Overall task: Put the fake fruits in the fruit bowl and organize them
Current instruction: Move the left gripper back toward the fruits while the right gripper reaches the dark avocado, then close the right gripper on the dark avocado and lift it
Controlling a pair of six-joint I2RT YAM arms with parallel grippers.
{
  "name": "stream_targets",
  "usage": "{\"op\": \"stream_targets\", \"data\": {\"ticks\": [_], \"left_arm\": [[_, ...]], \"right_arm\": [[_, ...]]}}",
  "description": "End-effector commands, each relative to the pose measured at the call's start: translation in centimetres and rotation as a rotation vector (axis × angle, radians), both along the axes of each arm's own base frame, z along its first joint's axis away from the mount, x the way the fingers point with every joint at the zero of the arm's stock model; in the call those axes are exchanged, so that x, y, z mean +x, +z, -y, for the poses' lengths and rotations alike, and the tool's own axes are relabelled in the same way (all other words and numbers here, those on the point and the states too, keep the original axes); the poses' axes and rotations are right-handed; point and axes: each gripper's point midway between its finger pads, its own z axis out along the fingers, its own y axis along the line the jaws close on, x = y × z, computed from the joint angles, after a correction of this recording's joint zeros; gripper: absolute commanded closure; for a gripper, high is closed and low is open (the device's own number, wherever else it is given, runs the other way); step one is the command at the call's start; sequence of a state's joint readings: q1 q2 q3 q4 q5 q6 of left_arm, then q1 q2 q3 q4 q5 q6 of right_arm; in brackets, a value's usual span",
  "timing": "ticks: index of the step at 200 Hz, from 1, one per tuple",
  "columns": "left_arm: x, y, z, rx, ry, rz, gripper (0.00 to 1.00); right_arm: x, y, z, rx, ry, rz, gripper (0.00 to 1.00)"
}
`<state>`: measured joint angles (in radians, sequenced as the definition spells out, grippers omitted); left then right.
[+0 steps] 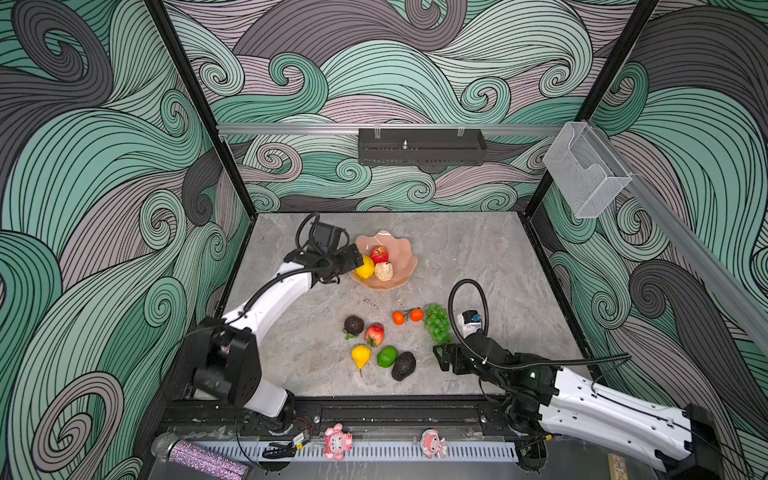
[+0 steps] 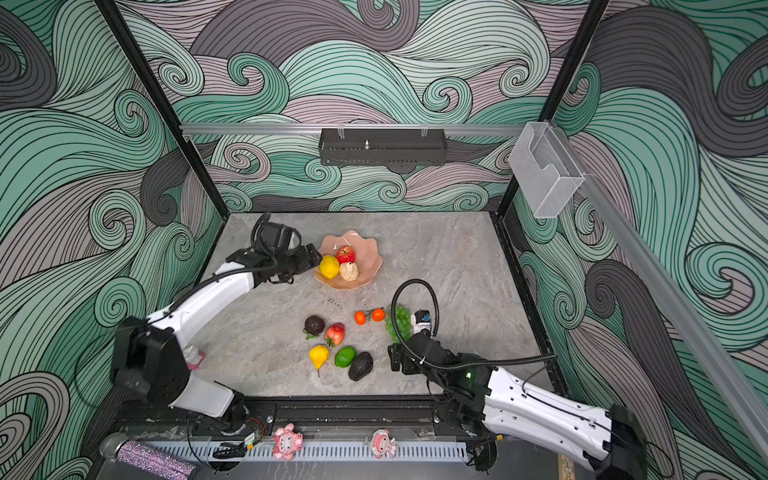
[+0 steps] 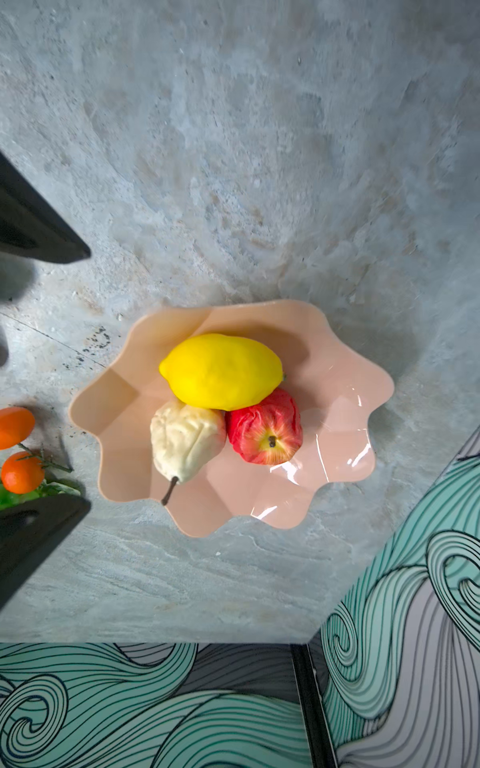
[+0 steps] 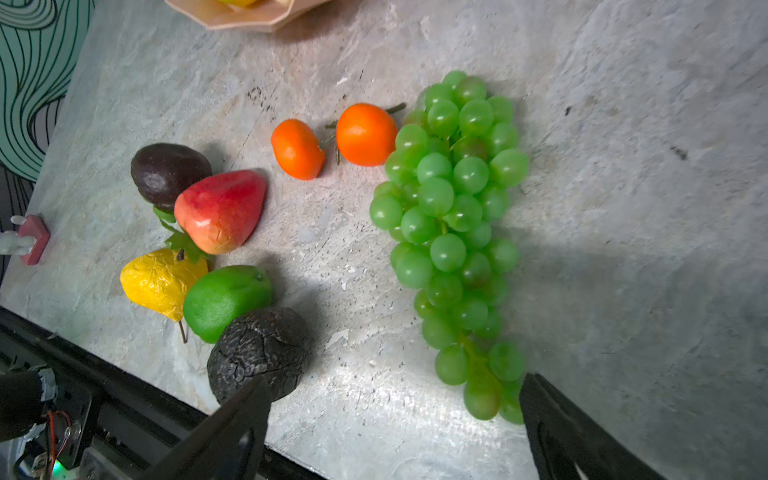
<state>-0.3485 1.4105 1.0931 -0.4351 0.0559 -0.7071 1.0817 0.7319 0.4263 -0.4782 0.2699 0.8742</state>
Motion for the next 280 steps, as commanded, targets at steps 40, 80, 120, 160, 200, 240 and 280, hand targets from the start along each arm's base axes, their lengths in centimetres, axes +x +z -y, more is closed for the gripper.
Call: {"op": "stream_targets", "data": {"ticks": [40, 80, 120, 160, 200, 240, 280], "left_arm": [[-7.2, -2.1, -4.5, 0.042, 0.041, 0.166, 0.08], [-9.9, -2.3, -6.3, 0.057, 0.058, 0.29, 0.06], [-10.9, -2.2, -6.7, 0.056, 0.039, 0.425, 0.05], [-11.4, -2.6, -6.5, 0.059, 0.005, 0.449, 0.03], [-11.3, -2.9, -6.2, 0.05, -0.003, 0.437, 0.03], [-11.3, -3.0, -5.8, 0.035, -0.02, 0.43, 0.03], [-11.2, -3.3, -5.5, 0.027, -0.027, 0.418, 0.03]], "right_arm": [[-1.1, 0.4, -5.0, 0.039, 0.061, -0.058, 0.06], [-2.2, -0.6, -8.5, 0.03, 0.103, -0.091, 0.06], [-2.5, -1.7, -10.3, -0.037, 0.103, -0.128, 0.07], [-2.0, -2.9, -9.8, -0.104, 0.035, -0.145, 0.09], [-2.0, -4.3, -9.1, -0.161, -0.005, -0.188, 0.14], [-1.7, -5.0, -9.5, -0.131, -0.012, -0.211, 0.23], [-1.5, -5.4, -10.0, -0.13, 0.0, -0.226, 0.3]]}}
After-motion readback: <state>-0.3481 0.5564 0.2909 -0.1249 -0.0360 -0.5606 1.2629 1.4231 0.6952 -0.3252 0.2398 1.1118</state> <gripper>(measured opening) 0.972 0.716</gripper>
